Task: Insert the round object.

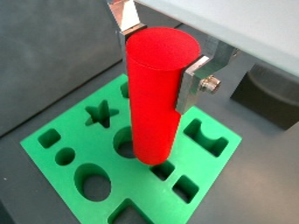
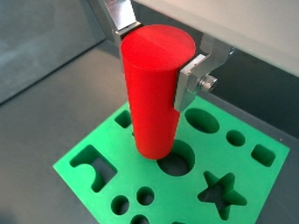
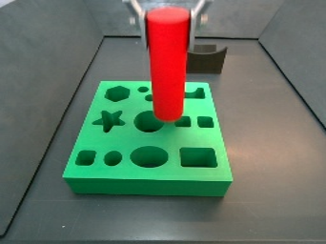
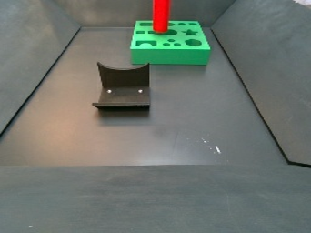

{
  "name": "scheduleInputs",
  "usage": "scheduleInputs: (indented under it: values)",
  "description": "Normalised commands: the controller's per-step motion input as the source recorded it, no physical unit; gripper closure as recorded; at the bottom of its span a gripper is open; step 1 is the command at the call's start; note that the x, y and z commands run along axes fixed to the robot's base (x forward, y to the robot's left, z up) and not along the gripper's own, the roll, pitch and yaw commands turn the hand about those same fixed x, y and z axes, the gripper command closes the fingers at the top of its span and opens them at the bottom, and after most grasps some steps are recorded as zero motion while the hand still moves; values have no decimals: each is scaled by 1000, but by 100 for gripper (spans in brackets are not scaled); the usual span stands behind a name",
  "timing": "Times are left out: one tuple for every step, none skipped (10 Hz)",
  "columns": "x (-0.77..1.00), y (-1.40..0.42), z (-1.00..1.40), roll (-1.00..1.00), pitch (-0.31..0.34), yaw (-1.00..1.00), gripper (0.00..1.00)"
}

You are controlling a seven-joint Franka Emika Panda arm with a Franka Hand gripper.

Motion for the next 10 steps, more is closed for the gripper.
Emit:
scheduleInputs:
  values:
    - [0, -57, -389, 20, 0, -23, 100]
    - [0, -49, -297, 3, 0, -11, 100]
    - [-31, -46, -226, 0, 0, -3, 100]
    - [-206, -26, -229, 7, 0, -29, 100]
    - [-300, -3, -183, 1, 0, -46, 100]
    - [-323, 0, -163, 0, 0, -37, 100]
    - [-383, 0, -149, 0, -14, -29, 100]
    - [-334, 0, -186, 0, -46, -9, 100]
    - [-126, -23, -251, -9, -27, 0, 100]
    - [-57, -66, -254, -20, -23, 0, 100]
